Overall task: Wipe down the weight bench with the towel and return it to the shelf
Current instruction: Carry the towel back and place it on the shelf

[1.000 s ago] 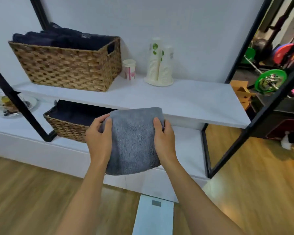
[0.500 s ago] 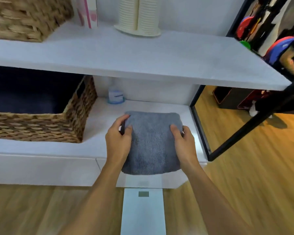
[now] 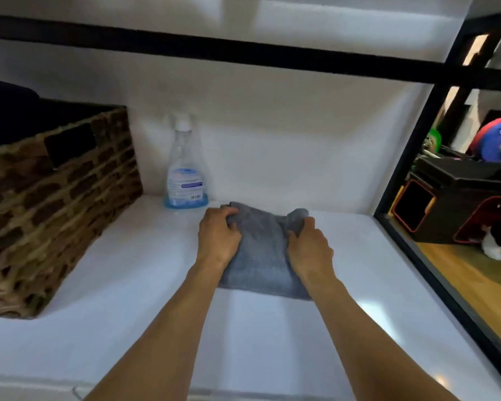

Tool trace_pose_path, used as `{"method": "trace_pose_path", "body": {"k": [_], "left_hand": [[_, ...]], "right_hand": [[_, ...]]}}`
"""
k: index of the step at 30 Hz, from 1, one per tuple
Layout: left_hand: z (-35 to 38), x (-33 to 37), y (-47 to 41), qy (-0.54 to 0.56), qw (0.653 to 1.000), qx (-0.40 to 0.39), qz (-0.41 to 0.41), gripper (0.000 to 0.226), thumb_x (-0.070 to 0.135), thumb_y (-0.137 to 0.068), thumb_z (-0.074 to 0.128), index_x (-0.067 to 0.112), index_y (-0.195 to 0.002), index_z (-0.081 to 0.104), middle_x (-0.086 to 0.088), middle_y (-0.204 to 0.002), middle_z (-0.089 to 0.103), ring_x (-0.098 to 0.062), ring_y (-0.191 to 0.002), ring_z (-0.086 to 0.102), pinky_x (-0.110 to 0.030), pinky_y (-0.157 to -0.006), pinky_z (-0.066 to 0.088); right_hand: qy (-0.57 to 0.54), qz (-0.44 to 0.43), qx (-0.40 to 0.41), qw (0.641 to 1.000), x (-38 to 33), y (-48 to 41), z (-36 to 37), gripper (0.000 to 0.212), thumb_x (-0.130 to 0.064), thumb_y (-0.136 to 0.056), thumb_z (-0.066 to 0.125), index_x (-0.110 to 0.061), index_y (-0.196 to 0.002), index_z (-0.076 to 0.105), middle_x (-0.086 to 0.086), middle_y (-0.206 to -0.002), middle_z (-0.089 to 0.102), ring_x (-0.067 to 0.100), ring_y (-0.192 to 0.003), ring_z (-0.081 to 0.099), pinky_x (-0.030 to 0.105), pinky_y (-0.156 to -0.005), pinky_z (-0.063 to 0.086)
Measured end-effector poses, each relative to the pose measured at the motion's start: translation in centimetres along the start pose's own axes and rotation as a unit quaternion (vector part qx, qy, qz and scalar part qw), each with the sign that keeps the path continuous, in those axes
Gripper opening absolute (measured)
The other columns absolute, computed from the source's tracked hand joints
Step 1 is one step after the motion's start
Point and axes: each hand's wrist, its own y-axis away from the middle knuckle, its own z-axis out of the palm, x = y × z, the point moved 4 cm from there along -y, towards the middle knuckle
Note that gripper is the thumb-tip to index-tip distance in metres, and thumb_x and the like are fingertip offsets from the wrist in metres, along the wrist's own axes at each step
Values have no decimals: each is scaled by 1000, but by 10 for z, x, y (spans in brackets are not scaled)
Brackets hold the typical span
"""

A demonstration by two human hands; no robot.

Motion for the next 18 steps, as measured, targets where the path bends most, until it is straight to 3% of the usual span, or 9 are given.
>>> {"method": "trace_pose_path", "body": {"k": [8, 13, 18], "left_hand": [[27, -4, -68, -84, 996, -11, 8, 32, -1, -91, 46, 1, -120, 60, -20, -128, 49, -33, -113, 54, -32, -97, 41], [33, -5, -77, -204, 979, 3, 11, 28, 6, -96, 38, 4, -116, 58, -17, -127, 44, -33, -115, 47, -43, -88, 45], [32, 3, -72, -346, 937, 32, 43, 37, 22, -96, 34, 10, -119, 61, -11, -135, 41, -32, -124, 36, -46, -103, 32]], "right_hand": [[34, 4, 19, 999, -8, -78, 23, 36, -32, -100, 39, -14, -131, 43, 16, -121, 51, 36, -109, 53, 46, -93, 39], [-50, 53, 15, 997, -3, -93, 22, 41, -34, -95, 47, -10, -128, 50, 17, -124, 53, 35, -110, 54, 45, -97, 42], [-93, 8, 7, 996, 6, -77, 1, 33, -18, -93, 53, -6, -124, 53, 16, -119, 62, 32, -108, 57, 33, -89, 42]]}}
